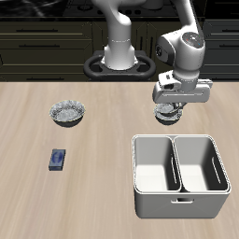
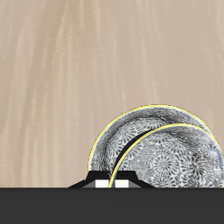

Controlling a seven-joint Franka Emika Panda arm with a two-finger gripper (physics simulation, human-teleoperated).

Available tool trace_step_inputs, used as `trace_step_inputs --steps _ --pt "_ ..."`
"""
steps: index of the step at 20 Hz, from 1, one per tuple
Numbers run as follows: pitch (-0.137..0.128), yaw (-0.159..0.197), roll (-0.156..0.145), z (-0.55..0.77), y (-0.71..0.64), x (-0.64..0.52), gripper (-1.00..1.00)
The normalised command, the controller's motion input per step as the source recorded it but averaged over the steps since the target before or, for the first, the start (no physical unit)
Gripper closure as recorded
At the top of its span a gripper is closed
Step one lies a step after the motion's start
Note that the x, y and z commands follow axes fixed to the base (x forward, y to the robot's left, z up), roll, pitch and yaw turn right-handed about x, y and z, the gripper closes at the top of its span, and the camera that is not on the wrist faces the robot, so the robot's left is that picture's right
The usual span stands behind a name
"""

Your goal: Stack the smallest bowl on the middle-sized bowl

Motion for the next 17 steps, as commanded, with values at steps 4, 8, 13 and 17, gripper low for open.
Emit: trace_step_inputs --steps 4,8,13,17 --pt "0.021 -0.009 0.052 -0.12 0.21 -0.11 1.0" --pt "0.024 -0.011 0.075 -0.01 0.09 0.02 -1.0" --pt "-0.005 -0.017 0.0 0.05 0.01 0.09 -1.0" --pt "-0.02 -0.004 0.001 0.07 0.05 0.05 -1.0"
